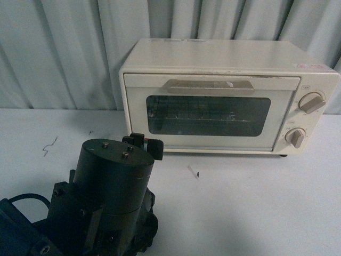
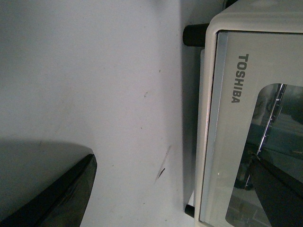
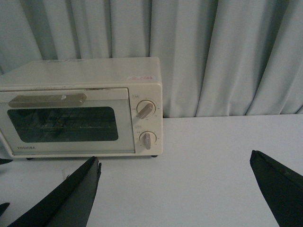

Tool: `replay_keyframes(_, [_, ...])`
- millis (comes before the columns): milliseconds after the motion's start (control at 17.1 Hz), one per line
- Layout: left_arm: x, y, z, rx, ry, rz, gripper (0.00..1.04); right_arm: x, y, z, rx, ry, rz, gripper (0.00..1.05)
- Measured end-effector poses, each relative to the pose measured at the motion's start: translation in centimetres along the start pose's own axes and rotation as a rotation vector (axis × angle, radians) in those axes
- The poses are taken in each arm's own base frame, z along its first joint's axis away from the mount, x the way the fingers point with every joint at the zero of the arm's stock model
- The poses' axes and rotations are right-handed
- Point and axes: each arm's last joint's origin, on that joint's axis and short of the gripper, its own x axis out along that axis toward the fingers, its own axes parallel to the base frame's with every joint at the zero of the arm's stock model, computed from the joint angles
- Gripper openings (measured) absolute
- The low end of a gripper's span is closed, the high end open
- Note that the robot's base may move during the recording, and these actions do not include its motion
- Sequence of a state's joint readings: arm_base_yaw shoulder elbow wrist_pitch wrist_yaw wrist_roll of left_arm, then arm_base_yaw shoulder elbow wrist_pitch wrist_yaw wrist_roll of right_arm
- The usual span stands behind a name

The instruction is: Open oven

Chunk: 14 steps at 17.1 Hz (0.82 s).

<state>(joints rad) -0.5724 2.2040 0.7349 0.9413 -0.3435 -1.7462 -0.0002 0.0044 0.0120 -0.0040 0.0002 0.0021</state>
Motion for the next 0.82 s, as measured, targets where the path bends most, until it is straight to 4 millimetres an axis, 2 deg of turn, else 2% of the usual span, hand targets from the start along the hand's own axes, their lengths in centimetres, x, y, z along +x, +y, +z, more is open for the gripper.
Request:
replay_keyframes(117, [0.0, 0.0, 0.0, 0.0, 0.0, 0.0, 0.98, 0.0, 0.0, 0.0, 0.0, 0.0, 0.0, 0.98])
replay_keyframes(175, [0.0, 0.0, 0.0, 0.0, 0.0, 0.0, 0.98, 0.0, 0.0, -0.2, 0.016, 0.06, 0.028, 0.98])
replay_keyframes(234, [0.0, 0.0, 0.0, 0.0, 0.001, 0.001, 0.98, 0.1, -0.4, -0.2, 0.142, 0.319, 0.107, 0.98])
replay_keyframes(292, [0.0, 0.0, 0.0, 0.0, 0.0, 0.001, 0.98, 0.3, -0.9, 0.1, 0.277, 0.482, 0.131, 0.98])
replay_keyframes(351, [0.0, 0.0, 0.0, 0.0, 0.001, -0.001, 0.98, 0.2, -1.0, 0.3, 0.35, 0.542, 0.189, 0.98])
replay_keyframes(409, [0.0, 0.0, 0.0, 0.0, 0.001, -0.001, 0.98, 0.4, -1.0, 1.4, 0.325, 0.479, 0.224, 0.96])
replay_keyframes(526, [0.0, 0.0, 0.0, 0.0, 0.0, 0.001, 0.98, 1.9, -0.7, 4.5, 0.198, 0.339, 0.259, 0.76])
replay_keyframes(643, [0.0, 0.0, 0.0, 0.0, -0.001, 0.0, 0.98, 4.0, 0.2, 5.0, 0.088, 0.309, 0.28, 0.58])
replay_keyframes(818, [0.0, 0.0, 0.0, 0.0, 0.0, 0.0, 0.98, 9.5, 2.8, 6.0, -0.049, 0.252, 0.258, 0.25])
